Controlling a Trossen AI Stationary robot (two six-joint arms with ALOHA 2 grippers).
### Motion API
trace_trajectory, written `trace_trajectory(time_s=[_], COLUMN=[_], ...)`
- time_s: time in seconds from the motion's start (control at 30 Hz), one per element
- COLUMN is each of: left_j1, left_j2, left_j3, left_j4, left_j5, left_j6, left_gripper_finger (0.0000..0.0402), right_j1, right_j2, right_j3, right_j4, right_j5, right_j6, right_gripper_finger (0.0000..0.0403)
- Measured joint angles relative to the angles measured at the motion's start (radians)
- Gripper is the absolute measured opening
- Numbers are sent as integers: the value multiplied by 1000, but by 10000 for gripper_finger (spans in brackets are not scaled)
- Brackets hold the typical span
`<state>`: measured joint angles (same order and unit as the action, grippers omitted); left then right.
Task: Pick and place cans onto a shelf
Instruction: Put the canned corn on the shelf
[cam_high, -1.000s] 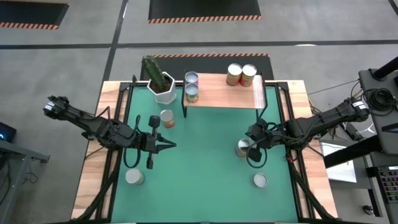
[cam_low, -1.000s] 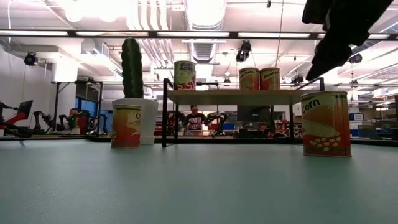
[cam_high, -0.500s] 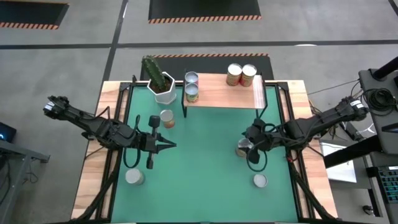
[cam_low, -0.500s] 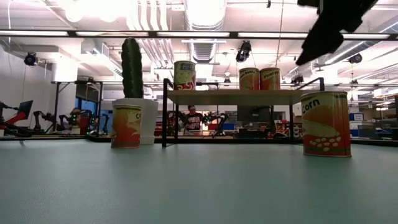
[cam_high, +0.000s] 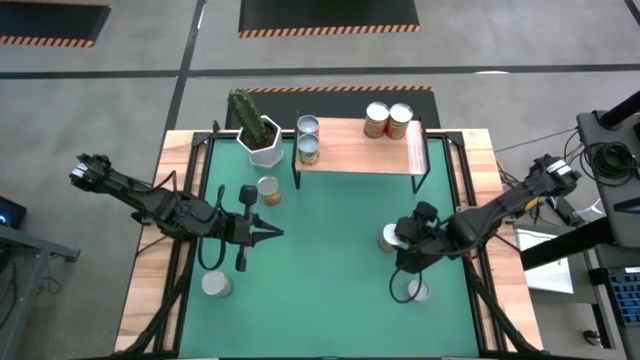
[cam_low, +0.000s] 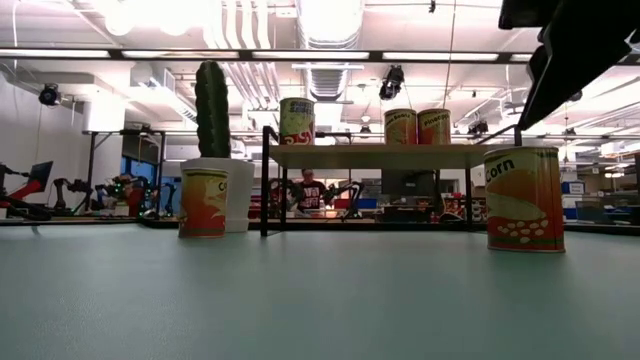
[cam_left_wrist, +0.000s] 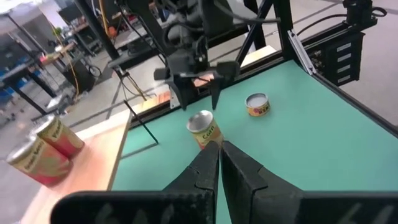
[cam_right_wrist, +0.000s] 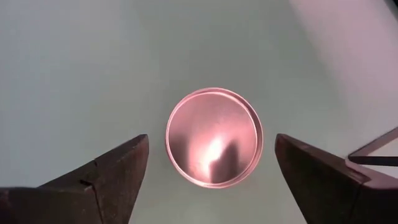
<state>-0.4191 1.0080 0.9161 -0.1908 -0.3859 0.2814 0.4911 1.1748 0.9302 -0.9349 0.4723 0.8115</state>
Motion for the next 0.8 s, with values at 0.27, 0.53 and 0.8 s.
trace_trajectory(time_s=[0.27, 0.53, 0.8], left_j1=[0, 0, 0], left_j2=[0, 0, 0], left_j3=[2, 2, 2], left_j4=[19, 14, 6], left_j5=[-1, -1, -1], left_j6=[20, 20, 20], left_gripper_finger=[0, 0, 0], right_j1=[0, 0, 0], right_j2=[24, 25, 24], right_j3=[-4, -33, -96], right_j4=[5, 78, 139], right_j5=[5, 37, 61], right_j6=[3, -39, -49], right_gripper_finger=[363, 364, 364])
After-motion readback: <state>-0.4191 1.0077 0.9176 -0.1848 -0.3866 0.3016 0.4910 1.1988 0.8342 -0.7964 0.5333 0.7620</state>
